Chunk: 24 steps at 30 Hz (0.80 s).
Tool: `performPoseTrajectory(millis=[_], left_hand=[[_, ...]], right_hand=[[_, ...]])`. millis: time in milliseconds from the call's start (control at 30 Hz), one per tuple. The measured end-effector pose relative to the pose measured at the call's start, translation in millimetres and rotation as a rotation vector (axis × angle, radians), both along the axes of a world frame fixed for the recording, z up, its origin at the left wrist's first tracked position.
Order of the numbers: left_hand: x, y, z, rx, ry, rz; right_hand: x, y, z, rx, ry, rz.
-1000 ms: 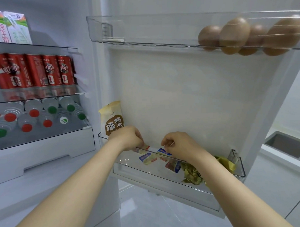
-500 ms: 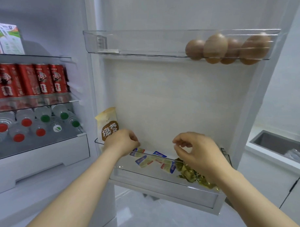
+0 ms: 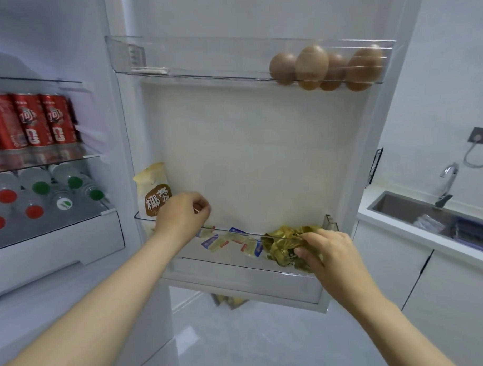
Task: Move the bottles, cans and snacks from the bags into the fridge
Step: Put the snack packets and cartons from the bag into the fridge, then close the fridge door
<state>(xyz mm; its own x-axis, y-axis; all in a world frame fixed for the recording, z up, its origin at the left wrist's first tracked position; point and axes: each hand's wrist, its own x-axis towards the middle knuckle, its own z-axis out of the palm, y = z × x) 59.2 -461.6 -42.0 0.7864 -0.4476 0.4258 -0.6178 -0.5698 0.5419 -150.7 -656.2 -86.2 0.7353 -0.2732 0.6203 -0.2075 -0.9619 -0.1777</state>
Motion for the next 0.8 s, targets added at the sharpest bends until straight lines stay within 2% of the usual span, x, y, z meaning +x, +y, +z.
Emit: performPoseTrajectory(millis=[167,300,367,467,633,800], left_hand=[[-84.3,-3.9,0.5,-0.067,-0.109,-0.169],[-140.3,-5.4,-15.5,0.025,-0.119,-0.194],[-158.9,-2.6,-19.5,0.052,-0.112,-0.159],[-177.1,4.8,-20.5,-0.017,-0.065,-0.028],[-207.9,20.8,-21.6,0.042,-0.006,0.136],[-232.3,39.4,-14.5,0.157,0.097,0.257]], right_hand=[[-9.1,14.4,-0.7,-0.007,-0.015,0.019],[-25.1,29.0,1.3,-0.029,0.038,0.130],[-41.9,35.8,7.8,0.023,0.011,0.276],[-74.2,35.3,16.8,0.162,-0.082,0.427],[-114.6,10.4,20.3,0.238,-0.207,0.411],[-123.3,1.7,23.3,0.414,-0.273,0.385]])
